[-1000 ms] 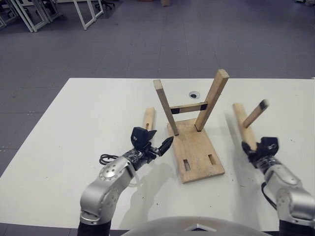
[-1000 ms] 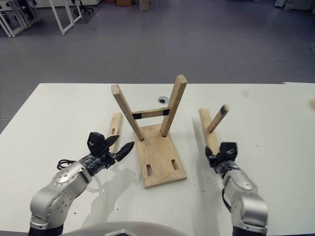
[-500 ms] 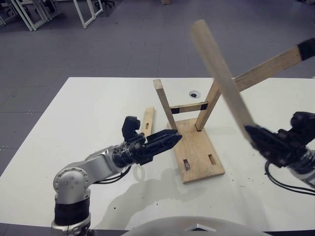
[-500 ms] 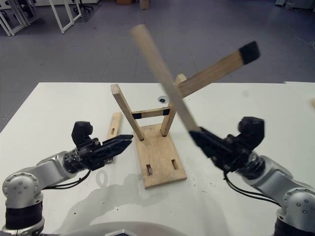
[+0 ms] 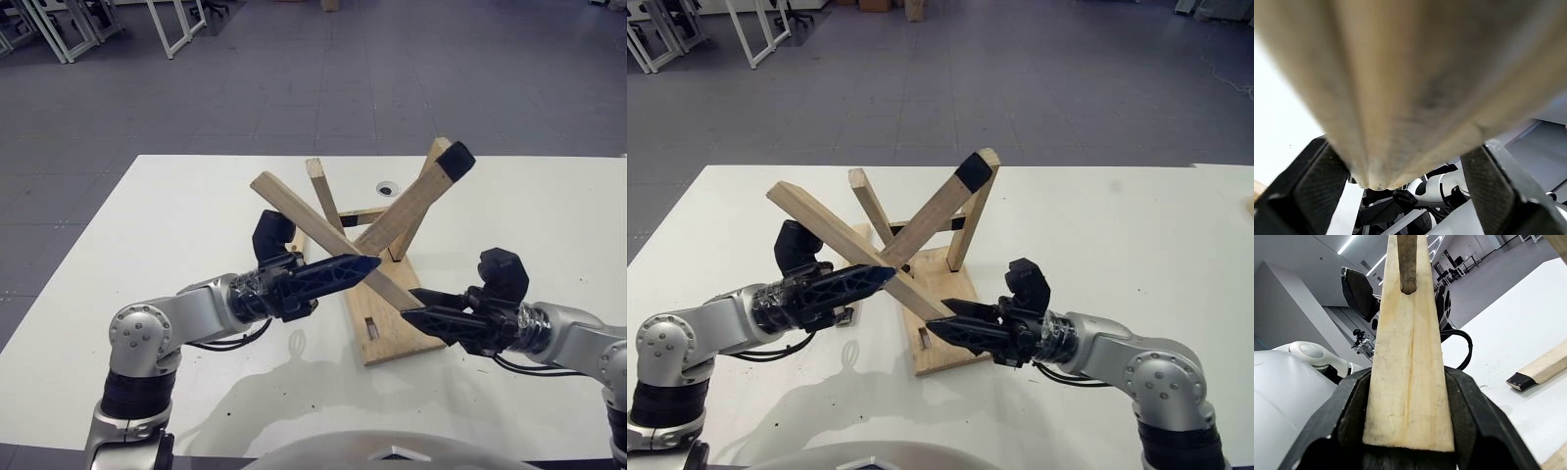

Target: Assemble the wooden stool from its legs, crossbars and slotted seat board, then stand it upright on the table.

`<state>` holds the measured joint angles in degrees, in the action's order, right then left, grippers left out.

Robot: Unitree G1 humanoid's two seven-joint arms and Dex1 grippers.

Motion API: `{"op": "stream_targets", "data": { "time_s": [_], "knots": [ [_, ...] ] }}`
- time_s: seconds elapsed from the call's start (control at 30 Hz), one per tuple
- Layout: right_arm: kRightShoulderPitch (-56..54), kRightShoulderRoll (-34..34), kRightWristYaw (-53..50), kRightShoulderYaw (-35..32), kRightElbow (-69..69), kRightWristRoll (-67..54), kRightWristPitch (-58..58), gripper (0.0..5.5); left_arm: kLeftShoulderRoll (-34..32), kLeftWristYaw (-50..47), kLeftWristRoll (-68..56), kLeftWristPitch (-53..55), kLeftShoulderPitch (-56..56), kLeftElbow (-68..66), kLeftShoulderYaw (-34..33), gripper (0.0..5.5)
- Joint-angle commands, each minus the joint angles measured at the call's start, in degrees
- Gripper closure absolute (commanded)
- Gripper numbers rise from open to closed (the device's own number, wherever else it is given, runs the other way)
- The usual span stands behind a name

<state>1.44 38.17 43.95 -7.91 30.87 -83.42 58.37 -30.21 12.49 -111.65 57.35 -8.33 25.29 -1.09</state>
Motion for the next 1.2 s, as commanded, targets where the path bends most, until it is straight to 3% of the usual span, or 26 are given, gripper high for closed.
{"op": "stream_targets", "data": {
  "time_s": [0.03, 0.17, 0.27, 0.3, 0.5, 0.63, 0.7, 0.83, 1.0, 1.2],
  "knots": [
    [-0.2, 1.6, 1.2, 0.6, -0.1, 2.7, -0.5, 3.47, -0.8, -0.8, -1.3, -1.9, -0.3, -0.1, 0.7, 2.41],
    [-0.4, 1.9, 1.7, 0.7, -0.3, 1.7, -0.2, 3.47, -0.6, -2.2, -1.3, -3.6, -0.1, 0.7, 1.8, 3.02],
    [-0.9, 1.3, -1.0, 0.6, -1.5, 2.0, -0.5, 3.47, 0.1, -3.2, -1.3, -4.7, -0.2, 0.6, 2.2, 3.08],
    [-1.0, 1.3, -1.7, 0.3, -2.0, 1.3, -0.3, 3.09, 0.1, -3.3, -1.3, -5.1, -0.2, 0.7, 2.3, 3.10],
    [-1.3, 5.9, -2.0, -4.6, -4.1, -3.1, 0.7, 2.07, -0.3, -2.9, 2.7, -7.8, 0.1, -1.2, -0.5, 3.30],
    [0.5, 11.9, 2.6, -11.0, -12.3, 4.5, -1.2, 1.39, -4.7, 1.9, 16.1, -8.0, -0.4, -1.7, -2.9, 3.40],
    [1.8, 13.9, 3.2, -8.2, -15.8, 15.5, -5.3, 1.39, -7.1, 5.5, 23.9, -7.7, -0.8, -0.8, -2.0, 3.40],
    [4.3, 15.8, -0.2, 7.0, -18.9, 42.4, -17.1, 1.39, -9.7, 16.3, 41.0, -11.9, 0.9, 4.6, 3.5, 3.40],
    [7.9, 12.3, 0.6, 11.3, -17.7, 50.3, -21.6, 1.39, -11.0, 28.3, 54.8, -16.8, 2.7, 4.3, 8.5, 3.40],
    [8.8, 11.1, 1.9, 11.6, -17.2, 53.2, -23.0, 1.39, -7.4, 30.8, 62.4, -19.2, 0.7, -0.7, 9.4, 3.40]
  ]
}}
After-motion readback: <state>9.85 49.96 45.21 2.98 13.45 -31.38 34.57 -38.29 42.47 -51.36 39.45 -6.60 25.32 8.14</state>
